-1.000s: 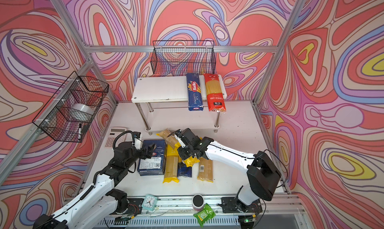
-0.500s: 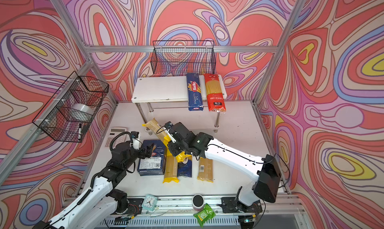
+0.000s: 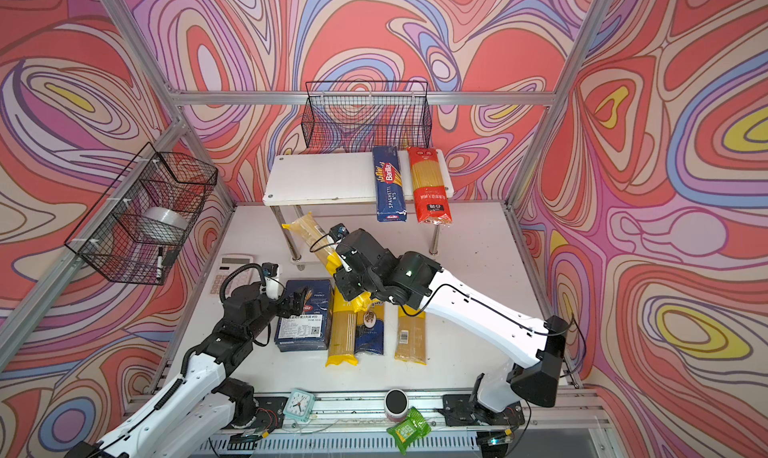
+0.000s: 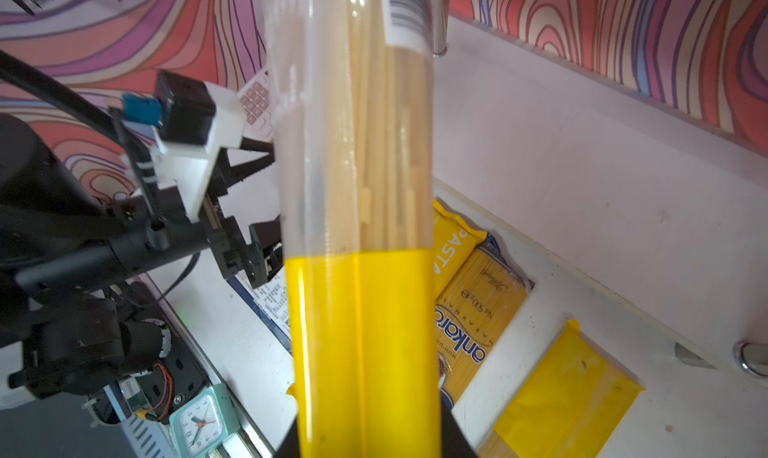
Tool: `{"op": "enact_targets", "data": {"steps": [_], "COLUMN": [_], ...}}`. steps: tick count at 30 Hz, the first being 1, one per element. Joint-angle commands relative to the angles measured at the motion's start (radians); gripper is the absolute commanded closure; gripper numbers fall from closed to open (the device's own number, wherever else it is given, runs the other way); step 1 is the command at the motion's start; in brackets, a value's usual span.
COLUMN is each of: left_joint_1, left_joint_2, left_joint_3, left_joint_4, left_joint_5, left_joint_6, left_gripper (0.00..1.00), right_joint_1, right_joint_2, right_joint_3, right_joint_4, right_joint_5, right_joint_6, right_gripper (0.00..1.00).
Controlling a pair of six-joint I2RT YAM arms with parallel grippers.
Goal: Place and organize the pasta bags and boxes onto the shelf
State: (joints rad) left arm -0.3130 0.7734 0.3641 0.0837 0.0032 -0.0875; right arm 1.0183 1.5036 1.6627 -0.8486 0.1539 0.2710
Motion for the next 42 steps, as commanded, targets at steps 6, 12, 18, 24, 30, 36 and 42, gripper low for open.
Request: {"op": "enact_targets", "data": {"steps": [6,12,18,24,30,36,42], "left_joint_1": [0.005,0.005,0.005,0.006,0.005,0.006,0.006], "left_joint_2": [0.013,0.018,0.024,0.017,0.017,0.015,0.015], "left_joint_3": [0.001,0.001,0.006,0.002,0.002,0.002,0.001], "left_joint_4": [-0.002,-0.002,-0.003,-0.003,-0.003,-0.003,-0.003], "left_joint_5": [0.016,0.010,0.017,0.017,0.017,0.019,0.020], "left_joint_6": [0.015,0.013,0.015,0.015,0.015,0.015,0.016], "left_gripper": [0.00,0.00,0.00,0.00,0.00,0.00,0.00], "right_joint_1": [0.011,0.008,-0.005,-0.077,-0.181,-0.221,-0.236], "right_joint_2": [0.047,0.098,0.197,0.262,0.329,0.358,0.369], "right_joint_3": [0.221,0.347,0.543,0.707,0.775,0.782,0.756], "right_joint_4": [0.027,-0.012,-0.106,-0.154,-0.153,-0.093,-0.028], "right_joint_5": [0.064,0.166,0.236,0.205,0.168,0.181,0.210], "right_joint_6": [0.002,0.032,0.028,0.020,0.015,0.013,0.030], "right_gripper": [1.00,1.00,1.00,1.00,1.00,1.00,1.00]}}
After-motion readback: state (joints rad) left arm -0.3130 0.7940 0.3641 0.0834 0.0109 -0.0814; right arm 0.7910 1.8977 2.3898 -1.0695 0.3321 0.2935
